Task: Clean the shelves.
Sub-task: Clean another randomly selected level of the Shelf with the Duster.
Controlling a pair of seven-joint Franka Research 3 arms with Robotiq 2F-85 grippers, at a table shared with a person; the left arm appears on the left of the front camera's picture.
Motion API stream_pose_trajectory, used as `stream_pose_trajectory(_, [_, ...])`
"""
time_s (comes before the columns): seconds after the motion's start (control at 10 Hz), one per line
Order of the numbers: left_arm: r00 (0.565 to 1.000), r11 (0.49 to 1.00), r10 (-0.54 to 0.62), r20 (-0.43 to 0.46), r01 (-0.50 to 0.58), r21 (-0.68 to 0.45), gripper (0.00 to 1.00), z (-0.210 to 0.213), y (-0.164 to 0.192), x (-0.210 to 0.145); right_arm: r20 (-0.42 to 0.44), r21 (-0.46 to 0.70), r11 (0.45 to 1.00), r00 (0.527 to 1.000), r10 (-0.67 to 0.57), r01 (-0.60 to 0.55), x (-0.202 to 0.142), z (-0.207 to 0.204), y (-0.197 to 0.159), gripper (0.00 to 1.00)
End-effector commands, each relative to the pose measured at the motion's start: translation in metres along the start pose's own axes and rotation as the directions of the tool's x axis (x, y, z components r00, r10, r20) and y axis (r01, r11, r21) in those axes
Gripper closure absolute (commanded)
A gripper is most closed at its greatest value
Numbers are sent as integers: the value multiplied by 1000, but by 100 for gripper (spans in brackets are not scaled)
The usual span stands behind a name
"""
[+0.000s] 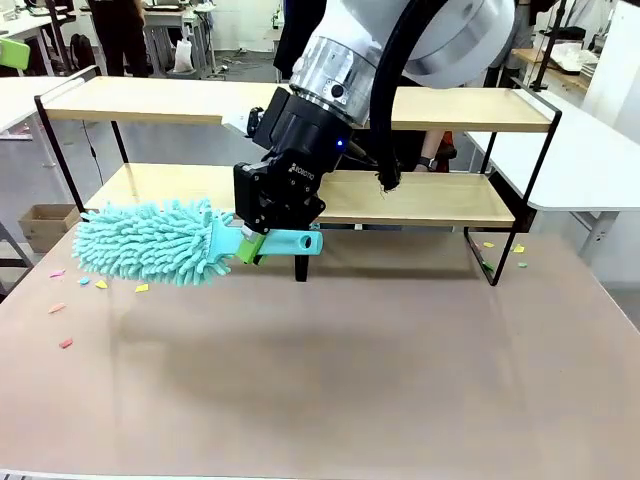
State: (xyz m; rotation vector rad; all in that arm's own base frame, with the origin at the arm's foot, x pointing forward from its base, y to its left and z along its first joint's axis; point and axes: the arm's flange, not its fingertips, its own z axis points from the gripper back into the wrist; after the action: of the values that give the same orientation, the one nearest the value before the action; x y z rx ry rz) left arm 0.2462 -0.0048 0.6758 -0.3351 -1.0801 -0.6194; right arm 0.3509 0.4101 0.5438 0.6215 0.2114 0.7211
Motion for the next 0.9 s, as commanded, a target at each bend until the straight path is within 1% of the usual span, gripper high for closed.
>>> stream_pose_trajectory(0.0, [1000,1000,-1,9,1,-7,0,0,0,-1,19,58,998,1000,12,-13,-23,6,-12,88])
stream_pose_trajectory(0.1, [1000,1000,-1,9,1,-7,0,0,0,-1,42,105,994,999,-15,11,-49,22,-24,88])
stream_pose_trajectory(0.2, [1000,1000,-1,9,1,-7,0,0,0,-1,104,148,986,990,-95,79,-84,43,-40,88])
stream_pose_trajectory(0.3, [1000,1000,-1,9,1,-7,0,0,0,-1,185,196,967,963,-198,161,-126,65,-56,88])
stream_pose_trajectory(0.4, [1000,1000,-1,9,1,-7,0,0,0,-1,229,241,953,943,-240,184,-176,88,-71,88])
stream_pose_trajectory(0.5, [1000,1000,-1,9,1,-7,0,0,0,-1,306,257,946,912,-275,199,-218,105,-80,88])
stream_pose_trajectory(0.6, [1000,1000,-1,9,1,-7,0,0,0,-1,388,243,941,866,-315,233,-253,118,-89,88])
stream_pose_trajectory(0.7, [1000,1000,-1,9,1,-7,0,0,0,-1,432,257,941,846,-314,218,-279,126,-99,88])
stream_pose_trajectory(0.8, [1000,1000,-1,9,1,-7,0,0,0,-1,441,279,940,843,-307,197,-304,130,-107,88])
